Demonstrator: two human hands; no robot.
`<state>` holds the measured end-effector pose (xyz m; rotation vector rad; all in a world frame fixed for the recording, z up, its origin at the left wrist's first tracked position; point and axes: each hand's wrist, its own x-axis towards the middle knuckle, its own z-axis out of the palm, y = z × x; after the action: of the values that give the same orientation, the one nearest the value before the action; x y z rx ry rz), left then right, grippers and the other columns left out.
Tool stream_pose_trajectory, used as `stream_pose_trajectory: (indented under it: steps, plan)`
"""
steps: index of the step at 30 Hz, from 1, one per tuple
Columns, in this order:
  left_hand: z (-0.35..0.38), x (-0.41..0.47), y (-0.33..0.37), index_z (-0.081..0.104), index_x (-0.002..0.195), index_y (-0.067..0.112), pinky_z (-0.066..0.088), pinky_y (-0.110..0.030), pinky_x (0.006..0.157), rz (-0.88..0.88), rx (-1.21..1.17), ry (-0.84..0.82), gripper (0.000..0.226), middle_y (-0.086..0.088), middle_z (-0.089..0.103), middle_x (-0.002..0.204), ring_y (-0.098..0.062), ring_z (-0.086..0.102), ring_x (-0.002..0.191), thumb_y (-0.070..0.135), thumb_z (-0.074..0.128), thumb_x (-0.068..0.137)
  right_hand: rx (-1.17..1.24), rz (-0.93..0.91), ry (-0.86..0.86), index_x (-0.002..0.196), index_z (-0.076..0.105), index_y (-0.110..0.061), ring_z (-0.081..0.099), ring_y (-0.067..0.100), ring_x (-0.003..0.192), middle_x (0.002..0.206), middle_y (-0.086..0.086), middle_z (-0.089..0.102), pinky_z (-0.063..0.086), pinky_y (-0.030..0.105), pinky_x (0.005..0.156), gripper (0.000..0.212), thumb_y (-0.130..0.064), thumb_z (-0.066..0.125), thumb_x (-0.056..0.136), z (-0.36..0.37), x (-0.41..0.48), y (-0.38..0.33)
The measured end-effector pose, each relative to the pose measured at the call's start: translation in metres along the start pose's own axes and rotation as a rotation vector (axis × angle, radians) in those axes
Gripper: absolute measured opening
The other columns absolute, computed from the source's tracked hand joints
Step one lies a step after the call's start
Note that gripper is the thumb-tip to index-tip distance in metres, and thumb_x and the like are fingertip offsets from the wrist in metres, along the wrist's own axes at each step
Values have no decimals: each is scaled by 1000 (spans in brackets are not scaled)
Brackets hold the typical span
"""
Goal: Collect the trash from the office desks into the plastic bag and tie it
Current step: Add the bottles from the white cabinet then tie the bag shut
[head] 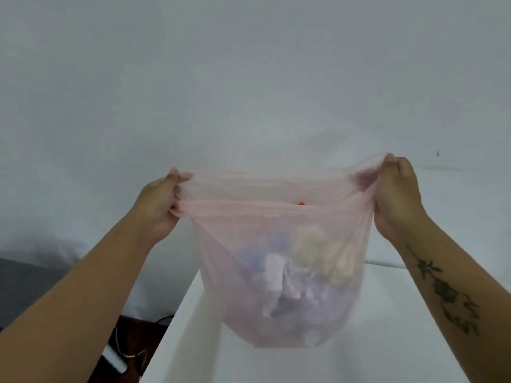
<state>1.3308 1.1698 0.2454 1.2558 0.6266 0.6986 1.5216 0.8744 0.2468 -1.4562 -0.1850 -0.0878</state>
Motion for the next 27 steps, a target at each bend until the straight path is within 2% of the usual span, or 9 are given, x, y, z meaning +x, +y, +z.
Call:
stream_pose_trajectory:
  steps: [6, 9, 11, 13, 15, 17, 22, 24, 27]
  plan:
    - [-4, 14, -10, 78, 91, 9, 56, -27, 88, 72, -178, -494, 21, -6, 75, 94, -16, 70, 90, 19, 60, 94, 135, 183, 39, 85, 43, -16, 36, 13, 54, 67, -2, 34, 36, 25, 52, 32, -44, 44, 100, -2, -9, 8]
    - [-23, 28, -16, 68, 122, 10, 46, -28, 105, 31, 197, -830, 48, -7, 66, 130, -18, 61, 120, 24, 81, 78, 158, 159, -88, 80, 49, -8, 39, 10, 55, 69, -4, 35, 36, 24, 56, 24, -22, 58, 97, -6, -16, 14]
    - [-35, 38, -19, 61, 131, 15, 48, -28, 102, 19, 546, -939, 55, -2, 67, 130, -16, 62, 120, 11, 78, 80, 41, 174, -55, 115, 59, -5, 55, 10, 84, 98, -3, 56, 44, 26, 73, 20, -14, 53, 98, -7, -19, 22]
    - [-44, 49, -20, 71, 117, 21, 54, -24, 88, 72, 677, -839, 36, 3, 74, 113, -14, 67, 105, 17, 78, 82, -92, 148, -27, 118, 64, -16, 54, 15, 109, 113, -6, 58, 46, 30, 90, 24, -22, 49, 101, -9, -23, 28]
    - [-47, 59, -20, 78, 94, 18, 54, -20, 76, 167, 664, -702, 10, 3, 75, 90, -12, 65, 85, 21, 70, 89, -201, 119, -29, 103, 70, -20, 52, 15, 104, 100, -9, 58, 45, 31, 92, 27, -30, 45, 102, -8, -28, 29]
    - [-48, 71, -26, 76, 85, 12, 55, -20, 76, 190, 587, -613, 19, -1, 71, 82, -14, 62, 81, 13, 60, 96, -150, 107, 26, 88, 67, -17, 59, 16, 92, 97, -1, 65, 47, 31, 82, 32, -32, 42, 103, -6, -33, 28]
    - [-44, 84, -50, 74, 106, 16, 50, -39, 97, 133, 326, -518, 18, -6, 73, 112, -23, 66, 105, 24, 61, 97, 278, 167, 221, 78, 44, -18, 71, 24, 71, 63, 5, 67, 55, 36, 76, 34, -36, 33, 105, 2, -48, 29]
    - [-39, 80, -58, 71, 112, 11, 49, -40, 99, 111, 188, -465, 23, -9, 72, 115, -24, 67, 106, 24, 57, 98, 294, 189, 327, 76, 43, -18, 48, 17, 45, 50, -2, 41, 50, 31, 59, 34, -35, 32, 104, 6, -53, 32]
    - [-21, 68, -60, 70, 108, 11, 52, -37, 93, 114, 65, -363, 21, -11, 73, 108, -23, 68, 97, 21, 54, 101, 300, 201, 377, 80, 45, -17, 24, 14, 45, 55, -4, 29, 31, 27, 47, 25, -30, 39, 101, 5, -57, 22]
